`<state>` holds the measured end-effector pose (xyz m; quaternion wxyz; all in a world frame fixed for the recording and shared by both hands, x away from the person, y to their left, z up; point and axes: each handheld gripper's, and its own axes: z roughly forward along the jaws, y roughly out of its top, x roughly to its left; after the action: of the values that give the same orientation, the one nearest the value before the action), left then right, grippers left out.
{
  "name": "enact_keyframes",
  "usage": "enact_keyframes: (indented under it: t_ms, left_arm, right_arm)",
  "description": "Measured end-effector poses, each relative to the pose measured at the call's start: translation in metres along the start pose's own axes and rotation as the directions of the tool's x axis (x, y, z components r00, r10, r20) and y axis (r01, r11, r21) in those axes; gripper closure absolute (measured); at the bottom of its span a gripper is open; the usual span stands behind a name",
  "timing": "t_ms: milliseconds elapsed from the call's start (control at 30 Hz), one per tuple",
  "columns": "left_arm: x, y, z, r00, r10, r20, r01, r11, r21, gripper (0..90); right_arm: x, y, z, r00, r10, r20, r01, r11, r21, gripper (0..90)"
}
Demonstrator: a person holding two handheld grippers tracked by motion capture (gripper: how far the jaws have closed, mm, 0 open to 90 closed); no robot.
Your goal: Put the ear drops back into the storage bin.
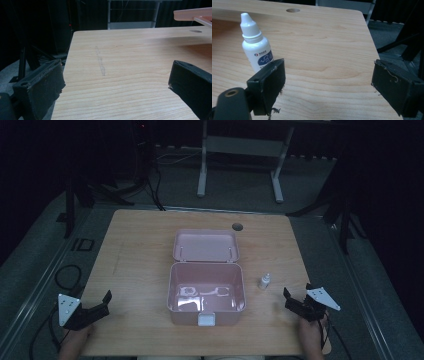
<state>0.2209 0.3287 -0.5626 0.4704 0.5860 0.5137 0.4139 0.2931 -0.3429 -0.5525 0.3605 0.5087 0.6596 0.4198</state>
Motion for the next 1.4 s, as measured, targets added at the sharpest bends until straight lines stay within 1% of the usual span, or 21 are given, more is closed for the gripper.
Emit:
enact_keyframes:
  t_ms: [67, 133, 200, 300, 367, 433, 500, 633, 667, 767, 800, 867, 900, 967, 1000, 1033, 1100, 1167, 1267, 1333, 1400]
  left_arm:
    - [0.000, 0.000, 0.000, 1.0000, 0.000, 0.002, 0.000, 1.0000, 0.000, 0.4]
    - [0.000, 0.000, 0.000, 1.0000, 0.001, 0.002, -0.001, 1.0000, 0.001, 0.4]
    - [0.000, 0.000, 0.000, 1.0000, 0.001, 0.002, -0.001, 1.0000, 0.000, 0.4]
    - [0.000, 0.000, 0.000, 1.0000, 0.002, 0.005, -0.002, 1.0000, -0.003, 0.4]
    - [0.000, 0.000, 0.000, 1.0000, 0.001, 0.005, -0.001, 1.0000, -0.003, 0.4]
    - [0.000, 0.000, 0.000, 1.0000, 0.002, 0.006, -0.002, 1.0000, -0.002, 0.4]
    - [0.000, 0.000, 0.000, 1.0000, 0.002, 0.007, -0.002, 1.0000, -0.002, 0.4]
    - [0.000, 0.000, 0.000, 1.0000, 0.004, 0.008, -0.004, 1.0000, -0.003, 0.4]
    - [0.000, 0.000, 0.000, 0.9999, 0.003, 0.010, -0.003, 1.0000, -0.005, 0.4]
    - [0.000, 0.000, 0.000, 0.9999, 0.003, 0.012, -0.003, 1.0000, -0.004, 0.4]
    - [0.000, 0.000, 0.000, 0.9999, 0.003, 0.013, -0.003, 1.0000, -0.004, 0.4]
    - [0.000, 0.000, 0.000, 0.9999, 0.003, 0.013, -0.003, 1.0000, -0.004, 0.4]
    - [0.000, 0.000, 0.000, 0.9999, 0.003, 0.013, -0.003, 1.0000, -0.005, 0.4]
    - [0.000, 0.000, 0.000, 0.9999, 0.003, 0.015, -0.003, 1.0000, -0.006, 0.4]
    - [0.000, 0.000, 0.000, 0.9999, 0.003, 0.015, -0.003, 1.0000, -0.006, 0.4]
    - [0.000, 0.000, -0.001, 0.9999, 0.003, 0.016, -0.003, 1.0000, -0.006, 0.4]
    - [0.000, 0.000, -0.001, 0.9998, 0.003, 0.017, -0.002, 1.0000, -0.007, 0.4]
    - [0.000, 0.000, 0.000, 0.9999, 0.002, 0.017, -0.002, 1.0000, -0.006, 0.4]
    - [0.000, 0.000, 0.000, 0.9999, 0.002, 0.017, -0.001, 1.0000, -0.006, 0.4]
    - [0.000, 0.000, 0.000, 0.9999, 0.002, 0.017, -0.002, 1.0000, -0.006, 0.4]
    - [0.000, 0.000, -0.001, 0.9999, 0.002, 0.017, -0.002, 1.0000, -0.006, 0.4]
  right_arm:
    - [-0.002, 0.000, 0.000, 0.9993, 0.024, -0.028, -0.024, 1.000, 0.001, 11.5]
    - [-0.003, 0.000, 0.001, 0.9990, 0.037, -0.027, -0.037, 0.999, 0.006, 11.6]
    - [-0.004, 0.001, 0.002, 0.9986, 0.046, -0.024, -0.045, 0.998, 0.036, 13.2]
    - [-0.003, 0.002, 0.005, 0.9989, 0.034, -0.032, -0.031, 0.997, 0.068, 12.9]
    - [-0.003, 0.002, 0.006, 0.9995, 0.017, -0.027, -0.014, 0.994, 0.104, 12.8]
    - [-0.004, 0.004, 0.008, 0.9977, 0.033, -0.059, -0.023, 0.985, 0.169, 10.9]
    - [-0.005, 0.005, 0.008, 0.9958, 0.052, -0.076, -0.035, 0.976, 0.214, 10.8]
    - [-0.005, 0.008, 0.010, 0.9948, 0.040, -0.093, -0.011, 0.958, 0.287, 10.8]
    - [-0.005, 0.009, 0.010, 0.9942, 0.042, -0.099, -0.010, 0.950, 0.311, 10.8]
    - [-0.004, 0.012, 0.009, 0.9932, 0.035, -0.111, 0.005, 0.939, 0.344, 10.8]
    - [-0.004, 0.013, 0.009, 0.9931, 0.033, -0.113, 0.012, 0.929, 0.371, 10.8]
    - [-0.003, 0.016, 0.008, 0.9906, 0.045, -0.129, 0.010, 0.919, 0.393, 10.8]
    - [-0.002, 0.017, 0.009, 0.9896, 0.041, -0.138, 0.021, 0.907, 0.420, 10.8]
    - [0.000, 0.020, 0.008, 0.9871, 0.030, -0.157, 0.045, 0.892, 0.450, 10.8]
    - [0.002, 0.022, 0.008, 0.9853, 0.022, -0.169, 0.063, 0.876, 0.477, 10.9]
    - [0.003, 0.023, 0.007, 0.9857, 0.009, -0.168, 0.075, 0.870, 0.488, 10.9]
    - [0.006, 0.026, 0.005, 0.9825, -0.008, -0.186, 0.103, 0.854, 0.509, 11.6]
    - [0.008, 0.028, 0.003, 0.9826, -0.032, -0.183, 0.125, 0.843, 0.523, 12.4]
    - [0.007, 0.032, 0.003, 0.9779, -0.005, -0.209, 0.128, 0.805, 0.579, 12.4]
    - [0.008, 0.033, 0.003, 0.9739, 0.000, -0.227, 0.144, 0.774, 0.616, 12.4]
    - [0.008, 0.034, 0.003, 0.9720, -0.006, -0.235, 0.158, 0.755, 0.636, 12.4]
